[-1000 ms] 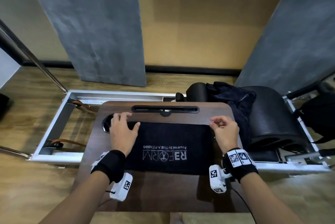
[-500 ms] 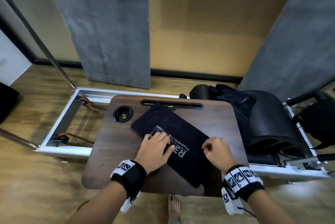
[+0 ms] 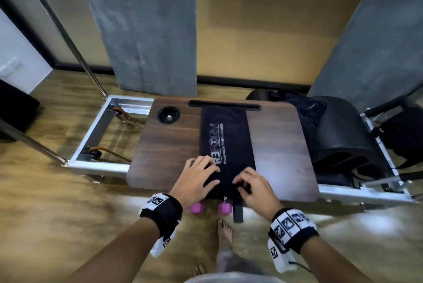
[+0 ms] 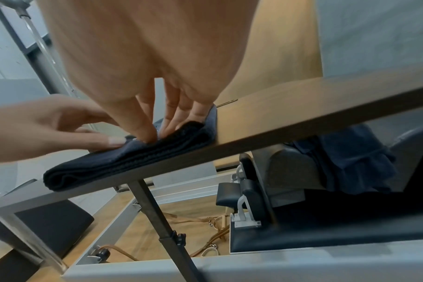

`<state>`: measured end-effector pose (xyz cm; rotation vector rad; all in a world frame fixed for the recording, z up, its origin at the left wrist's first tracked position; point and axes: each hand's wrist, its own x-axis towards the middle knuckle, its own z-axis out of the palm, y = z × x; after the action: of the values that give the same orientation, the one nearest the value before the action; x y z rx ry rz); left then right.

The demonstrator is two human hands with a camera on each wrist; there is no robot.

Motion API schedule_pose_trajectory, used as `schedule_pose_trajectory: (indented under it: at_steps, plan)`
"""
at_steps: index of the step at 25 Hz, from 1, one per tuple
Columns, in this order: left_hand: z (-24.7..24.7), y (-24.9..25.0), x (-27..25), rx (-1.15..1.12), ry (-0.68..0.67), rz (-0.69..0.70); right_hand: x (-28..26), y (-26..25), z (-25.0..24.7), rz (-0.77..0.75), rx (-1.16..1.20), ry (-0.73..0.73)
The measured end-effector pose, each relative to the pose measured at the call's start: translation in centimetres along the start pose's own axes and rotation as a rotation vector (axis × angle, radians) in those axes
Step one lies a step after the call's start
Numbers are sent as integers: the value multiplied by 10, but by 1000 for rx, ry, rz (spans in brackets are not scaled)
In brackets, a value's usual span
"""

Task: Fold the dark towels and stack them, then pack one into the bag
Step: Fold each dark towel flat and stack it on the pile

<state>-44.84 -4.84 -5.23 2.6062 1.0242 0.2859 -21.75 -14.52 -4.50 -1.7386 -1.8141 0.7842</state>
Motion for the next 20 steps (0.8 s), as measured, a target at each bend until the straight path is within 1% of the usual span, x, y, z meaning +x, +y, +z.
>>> schedule_pose_trajectory:
  at_steps: [2,4,6,10,12,15,18,19,20]
  plan:
    - [5,5,-22,-46,-27,-4,-8,2,3,17,-3,14]
    - [4,1,-26,-57,-46,-2,-8,6,2,12,-20,34]
    - [2,-2,-28,-63,-46,0,-10,8,1,7,-74,19]
    - [1,-6,-36,-114,21,-3,-23,10,5,-43,-265,11]
    - [-1,-5,-36,-113,60,-15,-23,10,5,-61,-321,25]
    - [-5,-3,-35,-133,82,-133,-20,9,1,-62,-364,62]
    - [-7,-4,-28,-186,41,-243,-17,10,-2,-87,-463,51]
    - [-7,-3,-26,-192,25,-261,-15,10,-4,-75,-439,44]
    - [-6,-2,-24,-207,14,-282,-12,9,-7,-29,-356,51]
